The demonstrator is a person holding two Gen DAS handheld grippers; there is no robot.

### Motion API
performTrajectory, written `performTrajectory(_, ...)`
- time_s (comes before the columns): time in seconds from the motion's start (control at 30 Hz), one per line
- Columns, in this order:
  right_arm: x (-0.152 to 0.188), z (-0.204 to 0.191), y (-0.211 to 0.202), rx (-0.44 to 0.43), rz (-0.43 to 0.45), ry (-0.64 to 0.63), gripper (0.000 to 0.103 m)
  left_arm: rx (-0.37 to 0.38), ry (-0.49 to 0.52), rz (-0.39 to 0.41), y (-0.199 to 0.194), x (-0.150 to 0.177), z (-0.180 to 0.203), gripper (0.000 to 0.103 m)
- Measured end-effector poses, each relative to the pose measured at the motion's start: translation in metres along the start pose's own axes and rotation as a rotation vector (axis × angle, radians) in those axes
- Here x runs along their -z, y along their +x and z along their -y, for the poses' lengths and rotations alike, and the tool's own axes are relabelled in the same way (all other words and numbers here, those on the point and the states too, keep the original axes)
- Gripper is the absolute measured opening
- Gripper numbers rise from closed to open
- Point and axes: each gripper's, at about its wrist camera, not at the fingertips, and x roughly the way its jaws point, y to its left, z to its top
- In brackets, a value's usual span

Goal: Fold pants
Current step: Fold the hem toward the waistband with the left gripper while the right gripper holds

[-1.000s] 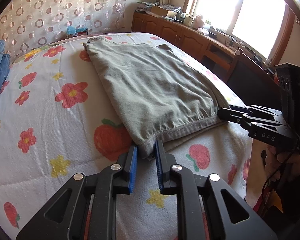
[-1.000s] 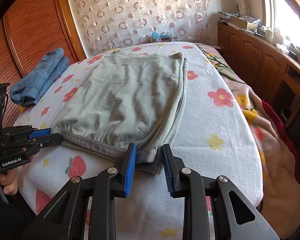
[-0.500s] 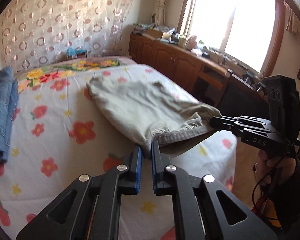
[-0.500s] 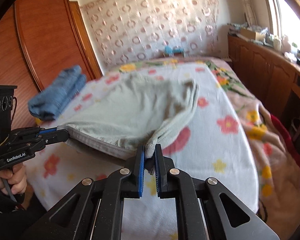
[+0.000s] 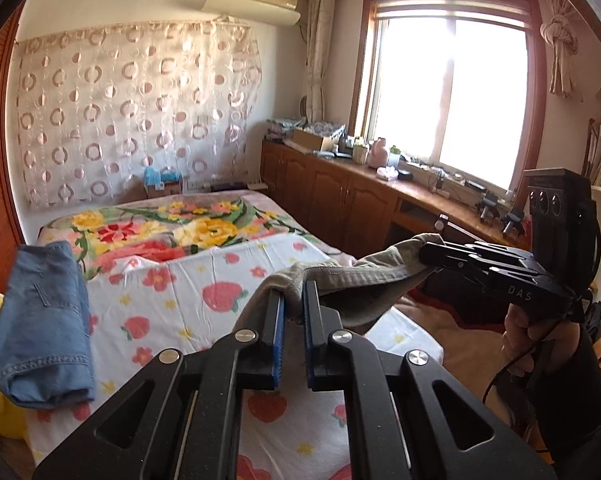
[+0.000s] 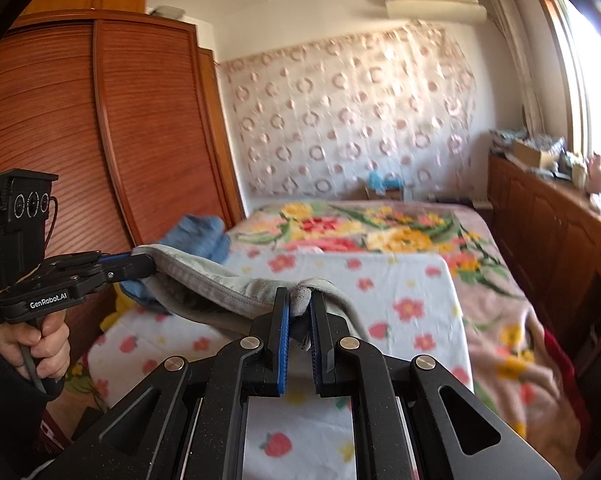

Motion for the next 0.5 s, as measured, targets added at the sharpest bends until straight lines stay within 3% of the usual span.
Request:
performTrajectory(0.17, -0.017, -0.015, -0.014, -0.034, 0.036, -0.036, 0.009, -0.032, 0.007, 0.044, -0.015, -0.014, -0.011, 0.009)
performTrajectory(0.3, -0.021, -0.016, 0.000, -0.049, 0.029, -0.057, 0.009, -0.066, -0.003, 0.032, -0.005, -0.012, -0.030, 0.009)
performTrajectory(0.5, -0.032, 0.001, 0.070, -0.051, -0.052, -0.073, 0.009, -0.099, -0.041, -0.027, 0.048, -0.003, -0.075, 0.009)
